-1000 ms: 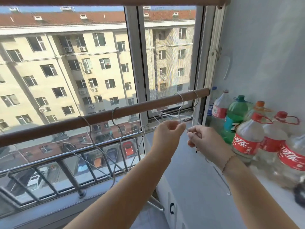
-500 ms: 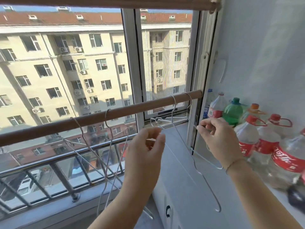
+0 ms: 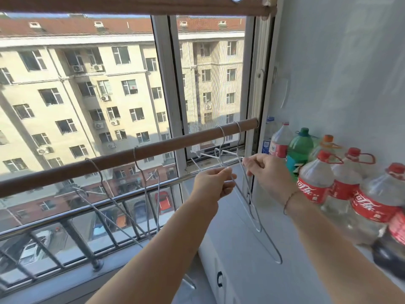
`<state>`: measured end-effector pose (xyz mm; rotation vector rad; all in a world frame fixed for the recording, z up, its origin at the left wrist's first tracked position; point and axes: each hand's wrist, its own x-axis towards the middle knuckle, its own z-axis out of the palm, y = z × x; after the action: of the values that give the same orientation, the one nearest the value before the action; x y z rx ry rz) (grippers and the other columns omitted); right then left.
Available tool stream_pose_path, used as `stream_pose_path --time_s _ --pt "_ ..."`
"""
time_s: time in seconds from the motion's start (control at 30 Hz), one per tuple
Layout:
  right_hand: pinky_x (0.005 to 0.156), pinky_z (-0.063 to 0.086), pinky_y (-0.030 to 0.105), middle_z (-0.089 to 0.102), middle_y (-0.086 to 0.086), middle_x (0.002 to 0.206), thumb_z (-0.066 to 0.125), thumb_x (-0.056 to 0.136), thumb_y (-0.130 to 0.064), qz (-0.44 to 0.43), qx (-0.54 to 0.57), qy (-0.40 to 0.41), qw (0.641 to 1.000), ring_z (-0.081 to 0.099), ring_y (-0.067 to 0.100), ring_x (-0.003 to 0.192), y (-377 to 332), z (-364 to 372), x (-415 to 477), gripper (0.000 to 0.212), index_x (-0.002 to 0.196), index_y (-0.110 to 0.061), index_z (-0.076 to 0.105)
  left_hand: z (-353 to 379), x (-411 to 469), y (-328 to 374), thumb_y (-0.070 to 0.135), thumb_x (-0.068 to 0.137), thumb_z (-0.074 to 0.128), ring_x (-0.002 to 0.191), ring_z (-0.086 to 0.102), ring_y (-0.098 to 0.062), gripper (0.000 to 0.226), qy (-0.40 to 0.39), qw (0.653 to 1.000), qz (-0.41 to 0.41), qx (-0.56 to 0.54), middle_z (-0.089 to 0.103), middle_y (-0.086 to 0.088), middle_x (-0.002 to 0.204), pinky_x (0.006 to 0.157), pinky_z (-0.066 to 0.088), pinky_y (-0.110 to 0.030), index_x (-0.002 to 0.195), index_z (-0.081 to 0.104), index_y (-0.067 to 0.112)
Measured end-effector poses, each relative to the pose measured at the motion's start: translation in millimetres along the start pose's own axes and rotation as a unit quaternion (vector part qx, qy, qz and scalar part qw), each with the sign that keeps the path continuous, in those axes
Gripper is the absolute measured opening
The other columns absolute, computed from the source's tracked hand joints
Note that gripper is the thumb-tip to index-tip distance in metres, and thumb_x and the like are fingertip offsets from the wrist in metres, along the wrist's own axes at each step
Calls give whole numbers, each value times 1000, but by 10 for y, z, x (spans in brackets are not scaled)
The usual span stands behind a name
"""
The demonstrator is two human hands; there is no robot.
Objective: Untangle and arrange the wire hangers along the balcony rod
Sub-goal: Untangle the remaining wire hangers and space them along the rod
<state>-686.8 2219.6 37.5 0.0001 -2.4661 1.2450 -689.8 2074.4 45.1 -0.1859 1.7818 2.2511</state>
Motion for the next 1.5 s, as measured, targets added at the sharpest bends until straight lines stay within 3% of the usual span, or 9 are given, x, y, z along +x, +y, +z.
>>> stream_pose_path --time_s 0.17,0.4,0.63,0.9,1.03,1.1,1.2,1.3,1.5 --pt "63 48 19 68 -1 74 62 86 -28 -7 14 -5 1000 64 12 71 14 80 6 7 87 -21 63 -3 -28 4 6 87 62 44 53 -10 13 12 1000 8 -9 65 -9 68 47 49 -17 97 66 -2" --pt "63 47 17 69 7 78 60 87 -19 17 42 65 997 63 17 72 120 -1 82 14 93 -9 68 -122 -60 23 5 89 59 42 52 -10 11 26 999 31 14 64 -10 68 46 47 -17 79 65 5" --pt "61 45 19 64 1 71 58 89 -18 41 46 73 995 59 17 70 242 -117 140 17 96 -6 69 -269 -110 1 6 89 60 49 54 -13 8 34 998 42 27 65 -10 70 50 49 -19 87 65 1" --pt "51 37 20 59 1 64 56 90 -18 53 26 62 996 47 11 52 272 -133 152 20 96 -4 69 -345 -228 22 5 89 59 54 52 -16 6 51 998 43 12 63 -11 73 52 50 -19 89 64 2" --pt "62 45 26 65 7 78 58 88 -27 52 4 86 995 60 21 72 172 -172 76 22 96 -8 66 -440 -439 52 18 86 65 68 63 -14 26 96 981 126 116 65 -5 88 73 58 -27 110 60 9" --pt "65 44 28 64 12 83 59 87 -27 33 -16 125 991 58 23 74 30 -206 -4 19 96 -10 62 -546 -640 95 26 85 65 74 65 -14 25 123 953 212 178 67 0 91 77 58 -34 108 61 17" --pt "59 41 16 58 5 75 61 86 -26 -34 4 162 986 52 13 65 -266 -177 -221 17 97 -13 59 -796 -903 172 30 86 62 81 63 -8 12 200 895 323 233 65 6 90 70 51 -20 97 59 27" --pt "59 40 8 56 -4 68 64 84 -23 -101 61 102 988 51 8 62 -575 -2 -529 9 92 -18 61 -1077 -1006 198 22 90 56 85 60 -4 9 253 873 355 219 62 3 94 70 49 -17 97 55 27" --pt "59 46 13 62 -7 75 62 85 -29 -69 125 -175 974 54 3 63 -880 801 -845 13 94 -19 63 -1497 -1088 -62 20 88 60 90 59 -22 20 335 851 338 223 58 -7 103 77 51 -40 107 52 21"
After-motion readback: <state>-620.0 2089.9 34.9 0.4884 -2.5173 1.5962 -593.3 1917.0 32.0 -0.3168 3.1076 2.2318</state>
